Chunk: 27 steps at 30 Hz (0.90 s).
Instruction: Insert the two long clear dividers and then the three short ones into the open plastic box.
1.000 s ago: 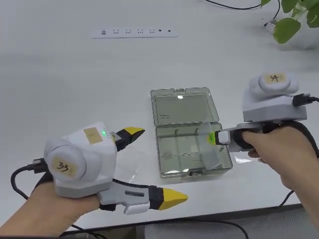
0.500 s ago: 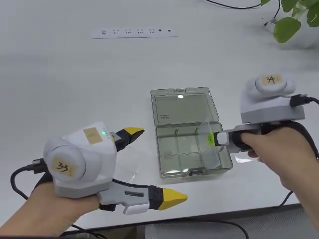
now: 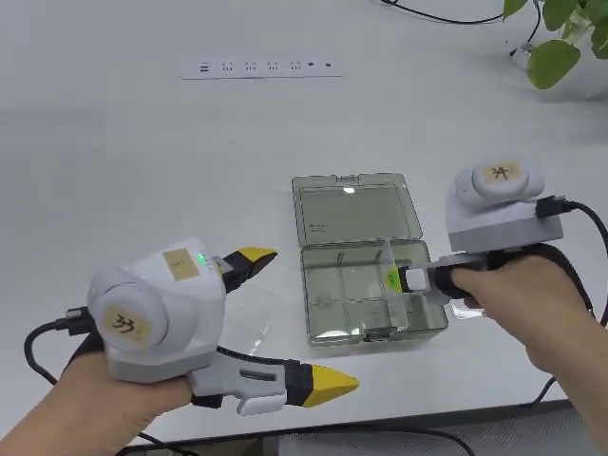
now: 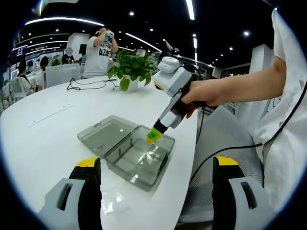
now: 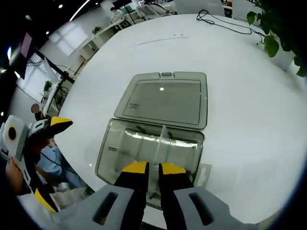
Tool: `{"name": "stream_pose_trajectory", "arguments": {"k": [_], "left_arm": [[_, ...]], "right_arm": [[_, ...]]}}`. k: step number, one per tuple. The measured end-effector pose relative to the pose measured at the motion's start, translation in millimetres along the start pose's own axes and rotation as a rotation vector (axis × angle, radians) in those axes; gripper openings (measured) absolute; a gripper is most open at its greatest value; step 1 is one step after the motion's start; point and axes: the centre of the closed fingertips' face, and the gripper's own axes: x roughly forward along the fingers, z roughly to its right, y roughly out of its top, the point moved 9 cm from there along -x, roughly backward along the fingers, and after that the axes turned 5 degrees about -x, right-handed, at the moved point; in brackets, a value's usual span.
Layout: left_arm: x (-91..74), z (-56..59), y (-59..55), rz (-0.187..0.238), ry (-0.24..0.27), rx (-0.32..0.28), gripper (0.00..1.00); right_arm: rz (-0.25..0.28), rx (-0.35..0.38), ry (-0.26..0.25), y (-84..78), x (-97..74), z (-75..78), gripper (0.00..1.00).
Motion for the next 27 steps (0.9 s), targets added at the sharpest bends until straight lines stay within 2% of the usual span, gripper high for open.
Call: {"name": "stream_pose_trajectory", "arguments": {"k": [10, 16, 25, 27], "left_arm": [[-3.5, 1.2, -1.7, -0.004, 0.018, -0.006, 0.99], [-7.1, 2.7, -0.8, -0.003, 0.043, -0.011, 0.99], [-8.3, 13.3, -1.0, -0.003, 0.069, -0.020, 0.98], [-8.5, 16.0, -0.7, 0.000, 0.076, -0.021, 0.99]], "right_arm": [[0.012, -0.003, 0.026, -6.7, 4.9, 1.7, 0.10], [0.042, -0.047, 0.040, -9.6, 2.3, 1.4, 0.15], [0.097, -0.079, 0.075, -9.8, -14.1, 1.6, 0.20], [0.111, -0.108, 0.083, -9.7, -19.2, 1.4, 0.22]]}}
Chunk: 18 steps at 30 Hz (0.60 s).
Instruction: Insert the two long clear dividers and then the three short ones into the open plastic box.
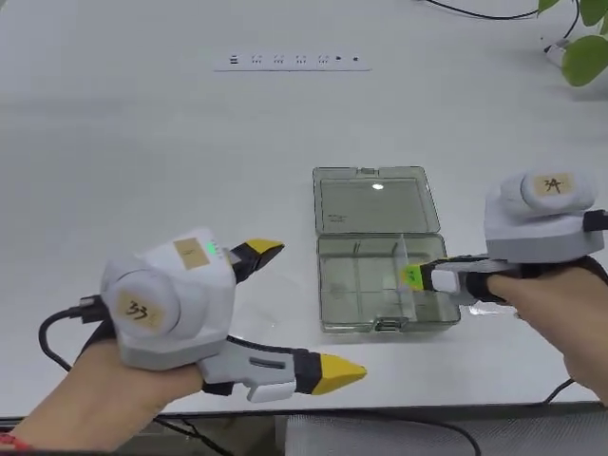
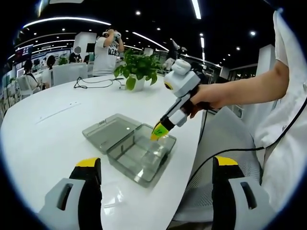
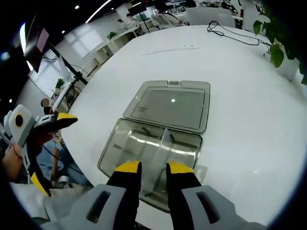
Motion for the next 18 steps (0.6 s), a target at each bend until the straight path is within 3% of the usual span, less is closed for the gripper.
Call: {"name": "stream_pose_trajectory", "arguments": {"k": [9, 18], "left_arm": [[-5.4, 8.6, 0.5, 0.009, 0.049, -0.015, 0.98], [-10.7, 9.7, -0.8, 0.011, 0.100, -0.028, 0.99]], "right_arm": [[0.037, -0.092, 0.040, 0.0, -15.6, 1.3, 0.29], [0.080, -0.259, 0.090, 1.8, -35.4, 2.0, 0.39]]}}
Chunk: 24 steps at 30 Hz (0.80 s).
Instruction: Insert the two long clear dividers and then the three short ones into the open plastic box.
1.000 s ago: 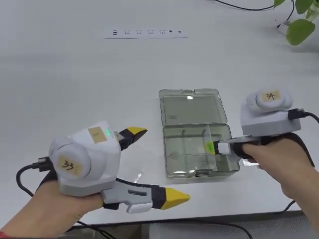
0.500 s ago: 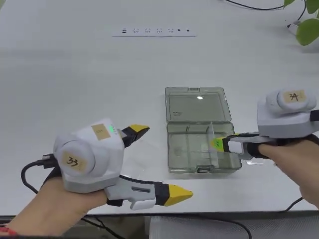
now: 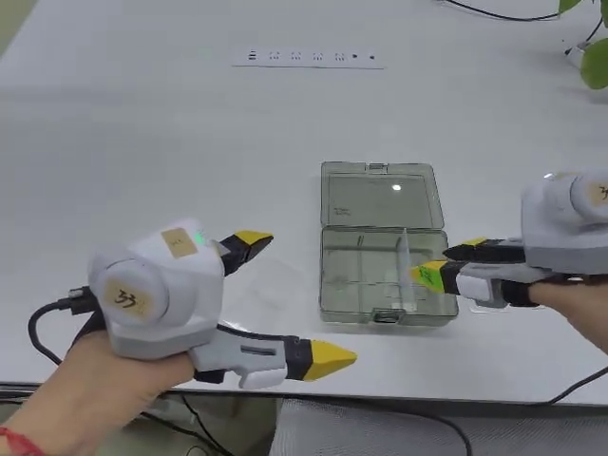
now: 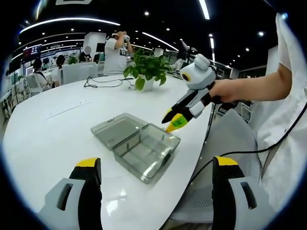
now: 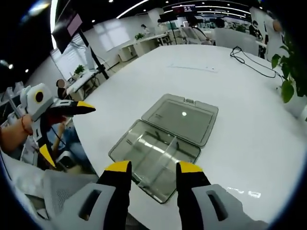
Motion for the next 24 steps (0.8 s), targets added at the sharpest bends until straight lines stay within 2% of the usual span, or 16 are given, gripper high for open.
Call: {"name": "stream_pose_trajectory", "arguments": {"k": [6, 12, 16, 21, 24], "left_arm": [[-4.3, -2.5, -1.4, -0.010, 0.041, -0.002, 0.98], [-7.3, -4.2, -6.4, -0.042, 0.073, -0.002, 0.98], [-7.7, -6.7, -12.7, -0.082, 0.095, -0.012, 0.96], [-6.0, -10.3, -18.7, -0.123, 0.114, -0.026, 0.94], [-3.2, -14.9, -24.9, -0.173, 0.133, -0.051, 0.91]], "right_arm": [[0.019, -0.071, 0.034, -2.1, -12.0, 0.3, 0.48], [0.047, -0.137, 0.069, -7.0, -24.4, 2.4, 0.55], [0.052, -0.197, 0.079, -14.3, -30.8, 3.9, 0.61], [0.063, -0.222, 0.085, -24.9, -39.8, 5.8, 0.67], [0.068, -0.239, 0.087, -32.3, -43.3, 6.8, 0.71]]}}
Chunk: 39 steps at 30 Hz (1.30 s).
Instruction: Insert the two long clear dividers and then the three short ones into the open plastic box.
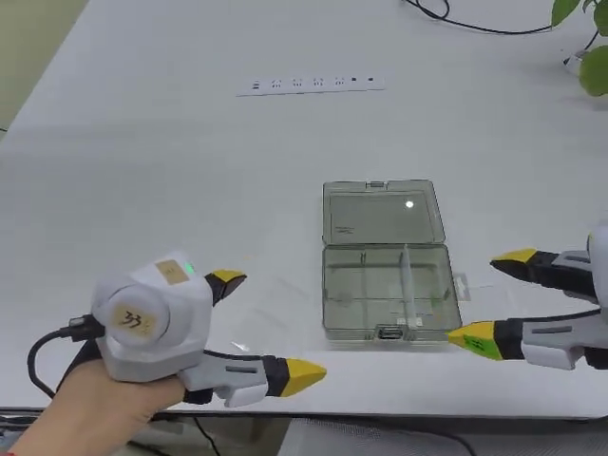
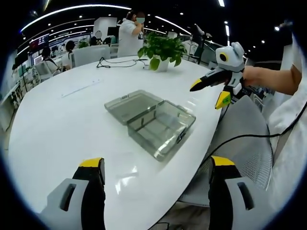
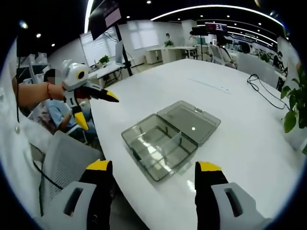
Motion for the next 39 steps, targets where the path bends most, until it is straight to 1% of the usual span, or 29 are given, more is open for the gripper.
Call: {"name": "stream_pose_trajectory", "arguments": {"k": [2, 3, 5, 6, 7, 8, 10, 12, 13, 14, 15, 19, 20, 21, 22, 23, 25, 27, 29, 31, 35, 36, 37, 39], "left_arm": [[2.1, -2.1, -2.5, -0.016, 0.008, -0.005, 0.89], [3.2, -4.4, -5.2, -0.049, 0.025, -0.016, 0.88], [6.6, -8.2, -8.0, -0.072, 0.037, -0.019, 0.86], [6.9, -10.1, -10.4, -0.097, 0.053, -0.042, 0.85], [9.1, -12.7, -12.0, -0.110, 0.061, -0.060, 0.85], [10.7, -14.7, -12.4, -0.107, 0.063, -0.062, 0.83], [13.3, -18.9, -17.0, -0.149, 0.083, -0.093, 0.79], [17.6, -21.6, -18.4, -0.169, 0.096, -0.066, 0.75], [19.1, -22.7, -19.6, -0.190, 0.105, -0.061, 0.73], [21.7, -24.4, -21.6, -0.219, 0.117, -0.064, 0.71], [24.3, -25.4, -22.1, -0.227, 0.119, -0.066, 0.70], [32.2, -30.2, -26.3, -0.286, 0.150, -0.129, 0.66], [34.2, -31.1, -27.3, -0.294, 0.152, -0.131, 0.65], [36.7, -31.1, -28.0, -0.301, 0.154, -0.118, 0.64], [37.5, -31.4, -29.3, -0.317, 0.160, -0.110, 0.61], [38.9, -32.3, -31.3, -0.341, 0.165, -0.107, 0.59], [41.6, -33.5, -33.0, -0.351, 0.172, -0.120, 0.56], [43.0, -35.3, -34.3, -0.372, 0.189, -0.113, 0.55], [44.7, -36.9, -35.1, -0.381, 0.207, -0.105, 0.54], [46.2, -37.6, -36.0, -0.394, 0.211, -0.107, 0.51], [49.4, -37.7, -38.2, -0.424, 0.226, -0.082, 0.48], [48.9, -38.0, -36.3, -0.418, 0.238, -0.061, 0.46], [49.0, -37.6, -36.4, -0.426, 0.241, -0.066, 0.45], [49.4, -39.2, -36.5, -0.442, 0.253, -0.044, 0.43]], "right_arm": [[0.011, -0.010, 0.001, -3.5, -2.3, -0.4, 0.72], [0.014, -0.012, 0.005, -9.8, -5.5, 2.9, 0.73], [0.018, -0.019, 0.009, -14.4, -7.6, 2.8, 0.75], [0.018, -0.020, 0.010, -16.0, -8.3, 3.2, 0.76], [0.021, -0.021, 0.011, -17.5, -9.4, 2.6, 0.77], [0.023, -0.022, 0.012, -18.8, -10.2, 2.7, 0.77], [0.028, -0.023, 0.012, -20.9, -12.2, 2.2, 0.78], [0.030, -0.021, 0.009, -22.8, -13.7, 1.9, 0.78], [0.032, -0.021, 0.007, -23.3, -14.3, 1.8, 0.78], [0.034, -0.019, 0.004, -24.5, -15.0, 2.2, 0.78], [0.035, -0.018, 0.002, -25.0, -15.4, 1.9, 0.78], [0.047, -0.012, -0.003, -27.0, -16.6, 2.0, 0.78], [0.050, -0.010, -0.004, -27.3, -16.8, 2.1, 0.78], [0.053, -0.007, -0.006, -27.8, -17.0, 2.0, 0.78], [0.055, -0.006, -0.006, -28.1, -17.2, 1.8, 0.78], [0.060, -0.004, -0.006, -28.5, -17.6, 1.6, 0.78], [0.060, -0.002, -0.008, -29.3, -18.0, 1.6, 0.78], [0.062, 0.000, -0.011, -30.1, -18.7, 1.6, 0.78], [0.068, 0.007, -0.014, -30.2, -19.3, 1.7, 0.77], [0.075, 0.008, -0.017, -30.0, -19.7, 1.8, 0.77], [0.086, 0.015, -0.021, -28.8, -20.5, 1.8, 0.77], [0.090, 0.018, -0.022, -28.3, -20.9, 2.0, 0.77], [0.094, 0.019, -0.024, -27.8, -21.2, 2.1, 0.77], [0.098, 0.021, -0.027, -27.2, -21.7, 2.4, 0.77]]}}
